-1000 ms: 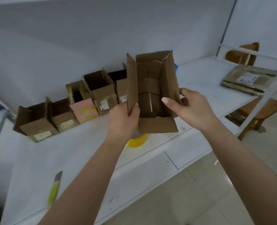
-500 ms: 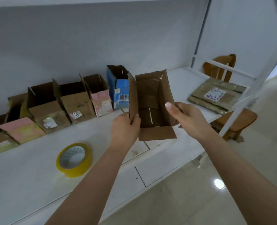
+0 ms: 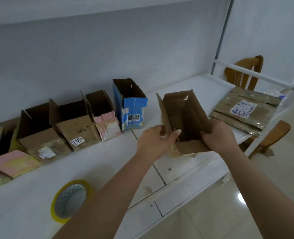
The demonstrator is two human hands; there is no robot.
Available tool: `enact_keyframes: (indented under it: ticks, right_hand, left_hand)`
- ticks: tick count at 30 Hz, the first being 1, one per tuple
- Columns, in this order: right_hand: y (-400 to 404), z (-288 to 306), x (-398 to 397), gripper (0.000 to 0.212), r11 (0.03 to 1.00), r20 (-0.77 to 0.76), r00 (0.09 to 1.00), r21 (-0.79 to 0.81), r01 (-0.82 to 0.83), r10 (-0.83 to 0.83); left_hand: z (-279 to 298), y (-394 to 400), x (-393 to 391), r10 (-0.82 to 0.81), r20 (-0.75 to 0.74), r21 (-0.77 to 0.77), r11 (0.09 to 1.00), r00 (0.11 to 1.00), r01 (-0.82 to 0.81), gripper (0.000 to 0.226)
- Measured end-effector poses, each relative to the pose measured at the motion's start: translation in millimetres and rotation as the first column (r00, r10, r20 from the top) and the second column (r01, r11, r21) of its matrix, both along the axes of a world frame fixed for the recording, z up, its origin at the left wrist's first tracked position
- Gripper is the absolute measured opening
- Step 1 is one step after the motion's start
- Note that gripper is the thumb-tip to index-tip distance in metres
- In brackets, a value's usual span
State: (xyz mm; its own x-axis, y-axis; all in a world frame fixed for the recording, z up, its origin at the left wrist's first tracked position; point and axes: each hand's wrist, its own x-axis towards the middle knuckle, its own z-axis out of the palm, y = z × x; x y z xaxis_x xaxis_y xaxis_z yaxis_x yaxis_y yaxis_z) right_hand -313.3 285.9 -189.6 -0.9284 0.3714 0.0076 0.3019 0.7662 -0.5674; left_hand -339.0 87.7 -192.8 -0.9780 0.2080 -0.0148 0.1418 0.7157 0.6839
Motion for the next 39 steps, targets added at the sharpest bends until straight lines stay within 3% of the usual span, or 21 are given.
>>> enact_keyframes:
  ticks: [2, 7, 10, 13, 16, 21, 28, 34, 39]
  right_hand:
    - [9.3, -5.7, -14.6, 0.007, 1.0, 0.022, 1.0, -0.02, 0.012, -0.012]
    - [15.2, -12.6, -82.7, 0.003, 0.996, 0.012, 0.999, -0.076, -0.048, 0.049]
    - [9.8, -14.3, -127.1, 0.012, 0.989, -0.018, 0.996, -0.12, -0.088, 0.086]
    - [-0.2, -14.4, -161.2, 0.012, 0.975, -0.03, 0.99, -0.171, -0.144, 0.141]
    - [-12.7, -14.1, -183.7, 0.017, 0.958, -0.004, 0.976, -0.192, -0.214, 0.217]
    - [-31.1, -14.3, -209.4, 0.026, 0.92, 0.023, 0.95, -0.256, -0.296, 0.312]
    - [-52.5, -20.5, -226.6, 0.027, 0.844, 0.045, 0.919, -0.414, -0.34, 0.392]
    - [-53.6, -19.0, -205.6, 0.059, 0.893, 0.031, 0.937, -0.315, -0.322, 0.349]
    - [-42.9, -14.7, -165.4, 0.062, 0.929, -0.068, 0.952, -0.209, -0.306, 0.299]
  left_hand:
    - [0.9, -4.2, -11.5, 0.013, -0.021, -0.036, 0.999, 1.0, -0.014, 0.073]
    - [11.5, -25.7, -52.5, 0.106, -0.36, -0.211, 0.959, 0.927, -0.191, 0.041]
    - [19.8, -41.0, -86.5, 0.09, -0.523, -0.346, 0.886, 0.848, -0.308, 0.045]
    - [27.2, -48.9, -118.6, 0.046, -0.471, -0.537, 0.777, 0.881, -0.328, 0.056]
    - [25.8, -51.6, -137.4, 0.037, -0.397, -0.653, 0.69, 0.917, -0.311, 0.047]
    - [23.0, -60.0, -143.2, 0.111, -0.424, -0.638, 0.668, 0.899, -0.383, 0.024]
    - [21.9, -72.7, -141.4, 0.153, -0.426, -0.65, 0.634, 0.892, -0.419, 0.021]
    - [21.7, -76.4, -133.5, 0.103, -0.447, -0.598, 0.705, 0.889, -0.382, 0.041]
    - [25.2, -63.9, -117.4, -0.003, -0.539, -0.556, 0.752, 0.842, -0.353, 0.043]
